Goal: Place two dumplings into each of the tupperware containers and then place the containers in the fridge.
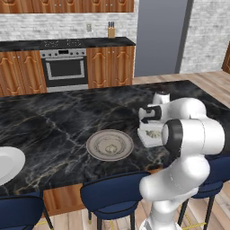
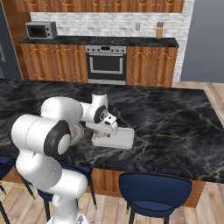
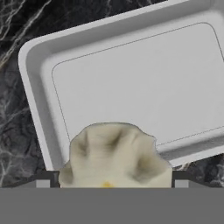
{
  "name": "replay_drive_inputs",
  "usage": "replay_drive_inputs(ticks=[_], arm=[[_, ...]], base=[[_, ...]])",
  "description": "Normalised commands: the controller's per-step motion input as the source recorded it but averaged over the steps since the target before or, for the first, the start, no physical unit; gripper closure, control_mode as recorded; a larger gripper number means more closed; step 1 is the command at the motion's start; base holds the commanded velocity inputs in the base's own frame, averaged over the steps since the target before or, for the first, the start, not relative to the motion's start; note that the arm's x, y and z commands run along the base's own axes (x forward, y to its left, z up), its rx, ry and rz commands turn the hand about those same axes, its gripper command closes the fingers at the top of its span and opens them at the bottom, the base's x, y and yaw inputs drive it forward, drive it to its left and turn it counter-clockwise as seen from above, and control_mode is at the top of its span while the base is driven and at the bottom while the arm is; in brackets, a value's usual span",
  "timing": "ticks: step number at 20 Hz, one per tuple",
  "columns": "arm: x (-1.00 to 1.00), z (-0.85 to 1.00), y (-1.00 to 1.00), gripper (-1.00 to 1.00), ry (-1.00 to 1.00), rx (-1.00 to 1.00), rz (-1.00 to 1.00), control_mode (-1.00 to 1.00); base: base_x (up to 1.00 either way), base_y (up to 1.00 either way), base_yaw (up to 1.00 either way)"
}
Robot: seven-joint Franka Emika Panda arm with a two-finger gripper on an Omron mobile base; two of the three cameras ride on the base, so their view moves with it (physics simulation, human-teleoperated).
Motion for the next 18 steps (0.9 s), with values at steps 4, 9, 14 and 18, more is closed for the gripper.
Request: replay_drive_inputs(ticks=[4, 9, 14, 18], arm=[[0.28, -0.43, -0.04, 1.00, 0.00, 0.00, 0.00, -1.00], [0.36, -0.21, -0.09, 1.00, 0.02, 0.00, 0.00, -1.00], [0.38, -0.02, -0.13, -1.00, 0.02, 0.00, 0.00, -1.00], [0.19, -0.01, -0.06, -1.00, 0.03, 0.00, 0.00, -1.00]], base=[[0.00, 0.00, 0.00], [0.00, 0.00, 0.00], [0.00, 0.00, 0.00], [0.00, 0.00, 0.00]])
